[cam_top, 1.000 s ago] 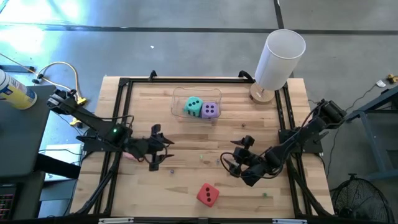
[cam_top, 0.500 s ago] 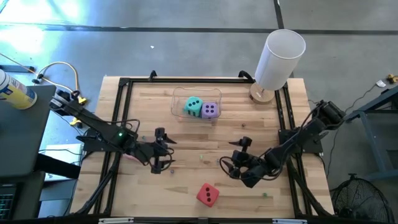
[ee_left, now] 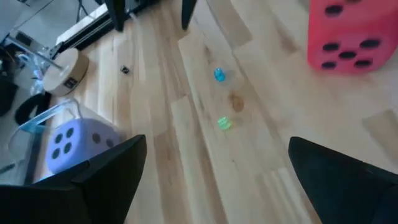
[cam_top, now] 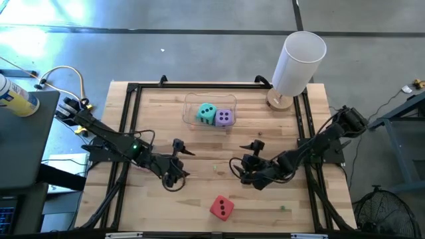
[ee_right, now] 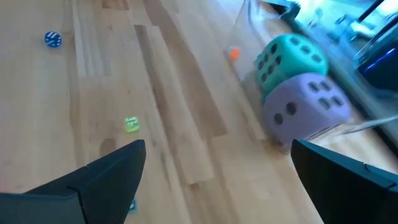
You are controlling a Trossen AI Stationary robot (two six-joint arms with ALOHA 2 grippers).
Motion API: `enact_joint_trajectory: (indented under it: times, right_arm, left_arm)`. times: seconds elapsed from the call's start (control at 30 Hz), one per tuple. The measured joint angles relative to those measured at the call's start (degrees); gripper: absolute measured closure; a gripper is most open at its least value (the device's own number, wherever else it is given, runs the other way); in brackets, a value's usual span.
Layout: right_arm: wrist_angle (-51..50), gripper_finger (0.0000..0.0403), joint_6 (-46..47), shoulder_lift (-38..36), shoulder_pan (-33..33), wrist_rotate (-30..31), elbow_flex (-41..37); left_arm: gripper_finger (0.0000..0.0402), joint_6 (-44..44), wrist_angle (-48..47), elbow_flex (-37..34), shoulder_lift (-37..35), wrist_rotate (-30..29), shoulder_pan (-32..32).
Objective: Pick & Place Dice
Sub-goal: Put the large pink dice into the transparent bin
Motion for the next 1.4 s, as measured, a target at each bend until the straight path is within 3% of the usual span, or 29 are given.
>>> enact_joint_trajectory:
  times: [0.23,0.43,0.57,0.67,0.73,0.83,1.17,1.3,1.4]
  right_arm:
    - [0.7,0.0009,0.6,0.0,1.3,-4.1,0.0]
    - [0.8,0.0009,0.2,0.0,2.3,-4.1,0.0]
    - [0.8,0.0009,0.0,-0.1,2.3,-4.0,0.0]
    - [0.8,0.0009,-0.5,-0.1,2.2,-3.9,0.0]
    - [0.8,0.0009,-0.9,-0.1,2.3,-3.9,0.0]
    - [0.8,0.0009,-1.1,-0.1,2.2,-3.9,0.0]
    - [1.3,0.0009,-1.5,-0.1,1.7,-3.9,0.0]
    - [1.2,0.0009,-1.5,-0.1,1.5,-3.9,0.0]
    - [1.2,0.0009,-1.5,-0.1,1.5,-3.9,0.0]
  left_arm:
    - [0.0021,-0.5,6.4,0.0,0.0,1.2,-1.7]
    - [0.002,-0.5,9.6,0.0,0.0,-7.6,-5.1]
    - [0.002,-0.7,9.4,0.0,0.0,-9.0,-6.8]
    - [0.002,-2.1,8.9,0.0,0.0,-8.3,-7.7]
    - [0.002,-9.0,8.4,0.0,-0.6,-8.7,-8.1]
    - [0.002,-19.5,-2.1,3.0,-1.6,-5.5,-7.1]
    - [0.002,-39.5,-46.4,16.0,-0.3,16.3,-1.8]
    - [0.002,-46.4,-63.4,16.1,-0.1,18.8,-0.9]
    - [0.002,-47.4,-70.9,16.1,0.3,19.6,-1.3]
